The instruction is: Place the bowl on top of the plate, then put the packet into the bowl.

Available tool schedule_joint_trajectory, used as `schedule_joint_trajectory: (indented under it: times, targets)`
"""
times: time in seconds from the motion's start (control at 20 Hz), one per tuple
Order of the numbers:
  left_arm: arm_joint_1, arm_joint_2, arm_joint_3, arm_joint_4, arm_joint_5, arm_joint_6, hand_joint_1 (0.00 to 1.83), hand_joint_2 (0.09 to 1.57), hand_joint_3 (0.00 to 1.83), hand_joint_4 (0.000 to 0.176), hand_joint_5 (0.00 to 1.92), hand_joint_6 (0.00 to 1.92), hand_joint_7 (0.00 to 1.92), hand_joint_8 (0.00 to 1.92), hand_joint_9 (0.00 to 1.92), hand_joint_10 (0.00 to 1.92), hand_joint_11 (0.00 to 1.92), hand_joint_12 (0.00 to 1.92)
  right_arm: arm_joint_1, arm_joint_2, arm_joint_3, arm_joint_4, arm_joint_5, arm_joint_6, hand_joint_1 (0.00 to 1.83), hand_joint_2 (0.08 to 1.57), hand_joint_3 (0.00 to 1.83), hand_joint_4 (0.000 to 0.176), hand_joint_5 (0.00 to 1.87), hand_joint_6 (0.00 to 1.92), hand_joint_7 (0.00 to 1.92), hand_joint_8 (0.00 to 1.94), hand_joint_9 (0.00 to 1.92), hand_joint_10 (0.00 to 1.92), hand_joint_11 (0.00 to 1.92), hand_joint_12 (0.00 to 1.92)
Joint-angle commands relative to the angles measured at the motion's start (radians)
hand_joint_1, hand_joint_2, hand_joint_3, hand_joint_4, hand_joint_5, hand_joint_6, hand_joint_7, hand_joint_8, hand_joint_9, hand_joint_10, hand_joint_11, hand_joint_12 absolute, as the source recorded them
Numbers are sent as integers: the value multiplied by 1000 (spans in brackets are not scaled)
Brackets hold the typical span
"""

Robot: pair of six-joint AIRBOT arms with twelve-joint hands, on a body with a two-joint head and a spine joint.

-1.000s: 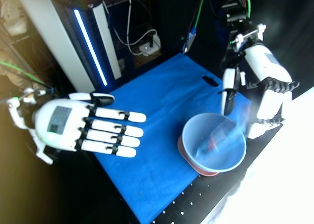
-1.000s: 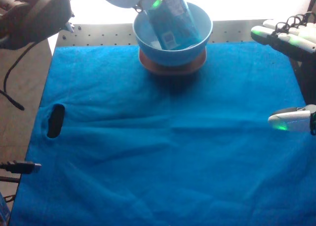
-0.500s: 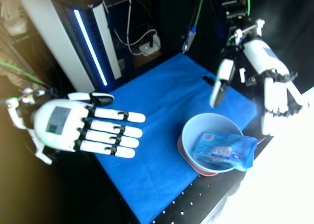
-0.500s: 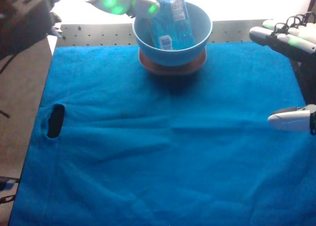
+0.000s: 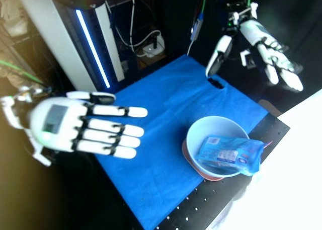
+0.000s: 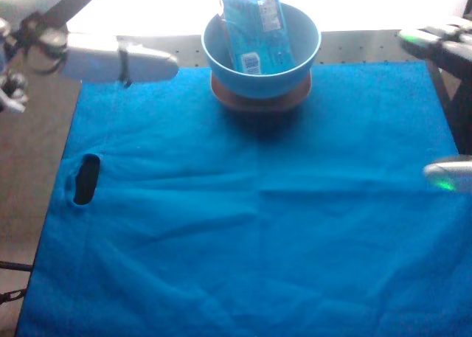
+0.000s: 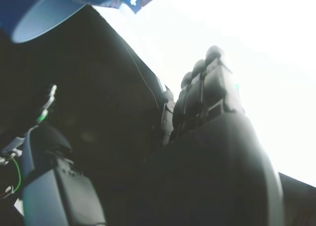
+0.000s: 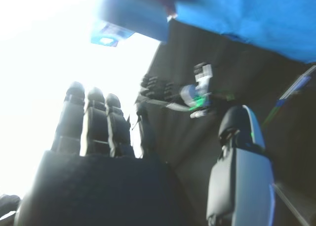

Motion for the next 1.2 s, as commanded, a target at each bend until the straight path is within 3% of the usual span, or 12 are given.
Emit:
schedule_joint_trajectory:
  times: [0.0,0.1,0.15,0.3,0.45,0.55,0.7,0.75,0.8,0.9,1.0,1.15]
  targets:
    - [5,14,-15,-21,-183,1,567,787,0,176,25,9,0,0,0,0,0,0,-10,13,-8,49,209,6,407,987,19,72,0,0,0,0,0,0,0,0]
    - [85,59,-75,-64,-262,16,580,828,7,176,36,10,0,0,0,0,0,0,-78,24,-31,110,281,6,434,990,15,72,0,0,0,0,0,0,0,0]
    - [119,72,-92,-80,-289,17,583,837,10,161,29,6,0,0,0,0,0,0,-103,27,-40,134,314,6,412,987,11,104,0,0,0,0,0,0,0,0]
    - [300,119,-193,-183,-469,17,503,854,14,171,0,0,0,0,0,0,0,0,-166,31,-76,181,391,6,494,944,0,169,0,0,0,0,0,0,0,0]
    - [504,146,-289,-296,-660,16,745,824,0,136,33,10,0,0,0,0,0,0,-214,31,-107,210,443,6,476,937,0,144,0,0,0,0,0,0,0,0]
    - [608,149,-336,-359,-753,14,723,814,0,147,8,0,0,0,0,0,0,0,-241,32,-124,230,474,6,494,912,0,170,0,0,0,0,0,0,0,0]
    - [729,140,-385,-442,-859,-33,689,838,6,67,0,0,0,0,0,0,0,0,-334,35,-168,305,544,7,543,929,0,174,0,0,0,0,0,0,0,0]
    - [736,136,-389,-448,-859,-40,657,833,3,54,0,0,0,0,0,0,0,0,-348,35,-174,316,544,7,544,920,0,176,0,0,0,0,0,0,0,0]
    - [740,130,-394,-450,-859,-39,660,838,6,48,0,0,0,0,0,0,0,0,-362,35,-180,327,544,7,555,921,0,176,0,0,0,0,0,0,0,0]
    - [747,124,-401,-456,-859,-40,649,839,5,70,0,0,0,0,0,0,0,0,-371,33,-182,335,544,7,551,941,2,161,0,0,0,0,0,0,0,0]
    - [752,120,-404,-457,-859,-49,649,842,6,43,0,0,0,0,0,0,0,0,-372,32,-183,343,544,7,560,937,0,157,0,0,0,0,0,0,0,0]
    - [753,119,-404,-457,-859,-53,643,828,0,52,0,0,0,0,0,0,0,0,-372,32,-183,347,544,7,563,923,0,175,0,0,0,0,0,0,0,0]
